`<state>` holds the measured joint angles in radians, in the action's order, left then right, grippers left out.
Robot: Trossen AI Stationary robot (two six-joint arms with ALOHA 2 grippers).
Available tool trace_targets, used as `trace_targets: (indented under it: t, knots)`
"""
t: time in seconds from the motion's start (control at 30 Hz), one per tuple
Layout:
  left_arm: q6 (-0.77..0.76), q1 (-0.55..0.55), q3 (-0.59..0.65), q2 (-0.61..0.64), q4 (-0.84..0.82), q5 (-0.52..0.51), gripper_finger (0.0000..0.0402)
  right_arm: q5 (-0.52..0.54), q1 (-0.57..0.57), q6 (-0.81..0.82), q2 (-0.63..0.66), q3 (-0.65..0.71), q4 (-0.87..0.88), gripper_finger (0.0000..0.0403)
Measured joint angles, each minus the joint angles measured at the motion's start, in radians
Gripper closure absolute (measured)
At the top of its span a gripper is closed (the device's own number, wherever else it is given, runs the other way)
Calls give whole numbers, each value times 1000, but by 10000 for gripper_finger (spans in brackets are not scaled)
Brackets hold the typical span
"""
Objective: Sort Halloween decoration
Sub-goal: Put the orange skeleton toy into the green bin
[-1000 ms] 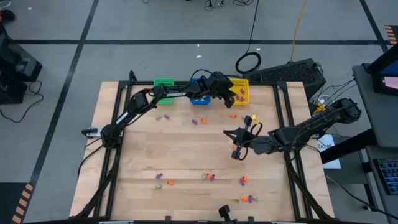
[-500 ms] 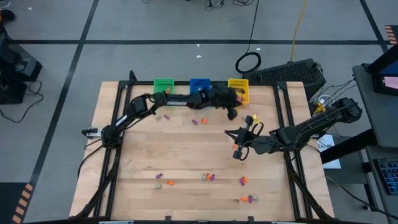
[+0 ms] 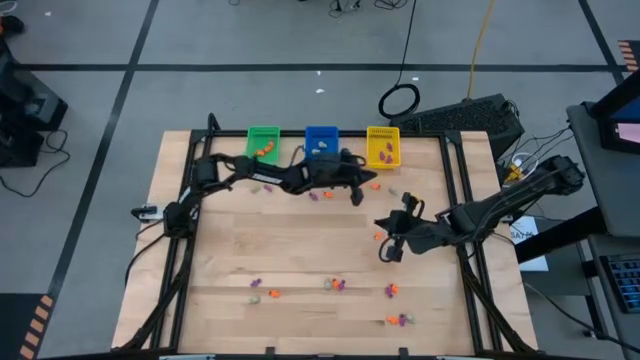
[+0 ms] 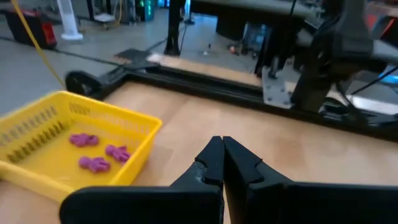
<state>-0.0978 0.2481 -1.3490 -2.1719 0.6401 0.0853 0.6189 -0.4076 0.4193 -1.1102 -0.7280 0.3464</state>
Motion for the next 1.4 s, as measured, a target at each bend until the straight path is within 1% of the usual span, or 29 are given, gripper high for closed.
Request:
trace_targets:
  t: [0.13, 0.27, 0.37, 0.53, 0.63, 0.67, 0.77, 0.87, 0.97, 1.1, 1.23, 1.4]
  knots:
    - [11, -5, 169, 124, 90, 0, 401, -105, 8, 9, -45, 0, 53, 401]
    - [47, -27, 338, 237, 200, 1, 401, -219, 40, 14, -109, 0, 88, 381]
    - [53, -45, 469, 300, 299, -13, 401, -302, 69, -15, -150, 0, 116, 351]
    - [59, -61, 648, 377, 458, -24, 401, -407, 126, -140, -193, 0, 126, 286]
    - [81, -63, 736, 423, 490, -24, 401, -466, 162, -228, -221, -18, 161, 256]
    - [86, -62, 763, 440, 491, -24, 401, -467, 172, -250, -234, -34, 175, 250]
    - [87, -59, 820, 490, 499, -24, 401, -467, 199, -315, -274, -87, 232, 238]
    - [108, -58, 869, 531, 498, -26, 401, -469, 220, -385, -323, -136, 279, 237]
    - [133, -59, 915, 567, 492, -30, 401, -506, 238, -454, -381, -169, 315, 239]
    - [138, -59, 962, 596, 491, -36, 401, -519, 247, -538, -465, -219, 349, 239]
    - [157, -59, 986, 605, 495, -39, 401, -519, 253, -617, -541, -287, 393, 240]
    - [158, -59, 1000, 605, 495, -40, 401, -518, 276, -677, -627, -355, 485, 241]
